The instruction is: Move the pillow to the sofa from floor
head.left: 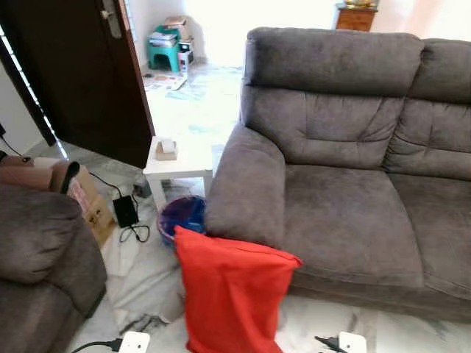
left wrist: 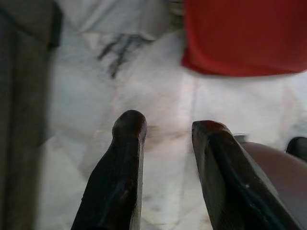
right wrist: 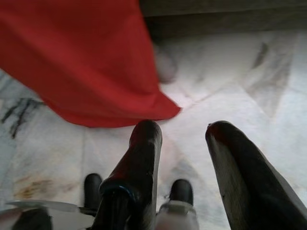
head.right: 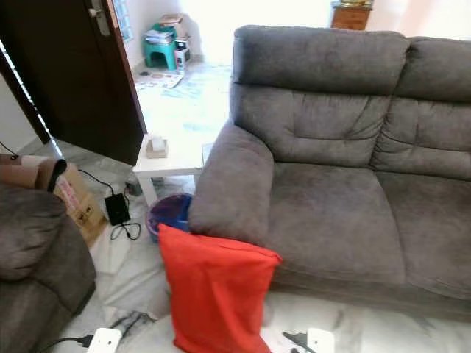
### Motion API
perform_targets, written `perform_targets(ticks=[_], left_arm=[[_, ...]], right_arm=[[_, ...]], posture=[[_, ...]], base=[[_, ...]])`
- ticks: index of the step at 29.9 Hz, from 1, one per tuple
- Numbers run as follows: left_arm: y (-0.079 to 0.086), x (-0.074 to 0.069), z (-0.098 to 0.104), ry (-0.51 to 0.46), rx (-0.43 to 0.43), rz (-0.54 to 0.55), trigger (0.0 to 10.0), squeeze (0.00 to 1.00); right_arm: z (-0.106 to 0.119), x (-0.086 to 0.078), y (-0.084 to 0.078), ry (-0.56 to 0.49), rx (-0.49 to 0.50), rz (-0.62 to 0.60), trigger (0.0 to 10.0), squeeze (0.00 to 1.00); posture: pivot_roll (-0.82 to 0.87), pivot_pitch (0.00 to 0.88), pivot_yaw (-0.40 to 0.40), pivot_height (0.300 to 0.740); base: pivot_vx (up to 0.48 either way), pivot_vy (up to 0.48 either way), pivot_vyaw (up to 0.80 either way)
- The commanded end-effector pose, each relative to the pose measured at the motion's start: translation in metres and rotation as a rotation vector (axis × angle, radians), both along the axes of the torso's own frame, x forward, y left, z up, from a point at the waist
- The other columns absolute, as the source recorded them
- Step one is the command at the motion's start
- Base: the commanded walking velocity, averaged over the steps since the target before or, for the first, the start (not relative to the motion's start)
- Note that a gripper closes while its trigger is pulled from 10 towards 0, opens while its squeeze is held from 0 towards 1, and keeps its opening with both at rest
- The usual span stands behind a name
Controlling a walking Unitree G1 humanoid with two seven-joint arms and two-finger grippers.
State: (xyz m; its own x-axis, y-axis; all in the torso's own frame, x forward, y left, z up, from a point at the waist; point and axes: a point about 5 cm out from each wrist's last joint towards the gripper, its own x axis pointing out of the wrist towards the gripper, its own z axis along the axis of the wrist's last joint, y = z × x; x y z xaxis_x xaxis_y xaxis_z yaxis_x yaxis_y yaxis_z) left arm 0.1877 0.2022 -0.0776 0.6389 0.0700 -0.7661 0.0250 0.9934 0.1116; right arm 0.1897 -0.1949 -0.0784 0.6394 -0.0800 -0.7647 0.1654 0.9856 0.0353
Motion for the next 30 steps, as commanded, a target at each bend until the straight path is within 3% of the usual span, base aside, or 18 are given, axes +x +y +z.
perform_targets(ticks=[1, 12, 30], left_arm=[[0.0211, -0.0214, -0.0079, 0.083, -0.05, 0.228, 10.0, 0.0], [0.0218, -0.0202, -0.0072, 0.076, -0.067, 0.234, 10.0, 0.0], [0.0202, -0.019, -0.0069, 0.07, -0.082, 0.234, 10.0, 0.0]], right_arm=[[-0.0195, -0.0344, 0.033, 0.132, 0.211, 0.014, 10.0, 0.0], [-0.019, -0.0331, 0.0345, 0.125, 0.218, 0.007, 10.0, 0.0], [-0.0182, -0.0315, 0.0328, 0.11, 0.208, -0.009, 10.0, 0.0]], posture=[[0.14, 0.012, 0.067, 0.74], [0.14, 0.032, 0.069, 0.74], [0.14, 0.039, 0.063, 0.74]], base=[[0.0, 0.0, 0.0], [0.0, 0.0, 0.0], [0.342, 0.0, 0.0]])
